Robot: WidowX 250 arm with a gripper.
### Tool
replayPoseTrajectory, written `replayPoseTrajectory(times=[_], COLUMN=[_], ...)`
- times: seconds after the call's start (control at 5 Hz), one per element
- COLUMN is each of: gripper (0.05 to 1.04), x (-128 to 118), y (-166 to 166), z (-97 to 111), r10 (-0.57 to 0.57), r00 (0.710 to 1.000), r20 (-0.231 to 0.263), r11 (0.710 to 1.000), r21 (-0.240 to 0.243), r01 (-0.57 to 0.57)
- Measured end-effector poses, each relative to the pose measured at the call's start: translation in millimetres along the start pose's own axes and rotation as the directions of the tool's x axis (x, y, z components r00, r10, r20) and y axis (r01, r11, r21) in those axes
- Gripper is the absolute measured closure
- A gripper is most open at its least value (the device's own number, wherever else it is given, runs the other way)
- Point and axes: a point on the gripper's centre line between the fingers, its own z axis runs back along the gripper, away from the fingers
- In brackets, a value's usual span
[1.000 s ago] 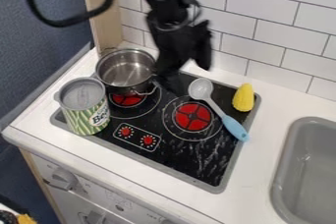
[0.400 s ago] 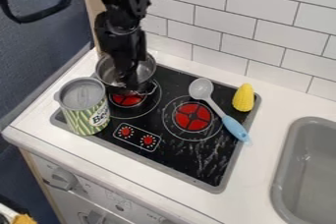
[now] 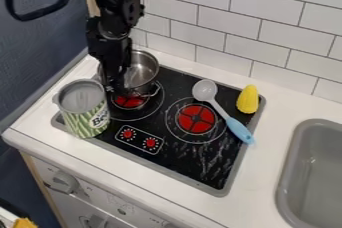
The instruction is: Move the silver pot to the right burner
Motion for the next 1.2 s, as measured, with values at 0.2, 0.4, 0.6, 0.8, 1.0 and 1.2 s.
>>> replayPoseTrajectory(times=[0.2,0.4,0.6,0.8,1.0,1.2], gripper=[0.095,0.18,0.473,0.767,0.952,1.005], x=[3.4,-0.3,-3.1,-4.3,-8.8,-12.1], y=[0.3,4.1,3.3,3.4,4.7,3.7], z=[-8.4,-20.4,-25.7,-29.5,-28.9,-21.2], r10=[0.011,-0.021,-0.046,-0.05,-0.062,-0.071], r00=[1.0,1.0,0.999,0.998,0.997,0.994], r20=[0.0,-0.013,-0.027,-0.029,-0.056,-0.088], r11=[1.0,0.997,0.996,0.995,0.993,0.993], r21=[0.028,0.069,0.076,0.089,0.097,0.09], r01=[-0.011,0.022,0.048,0.052,0.067,0.079])
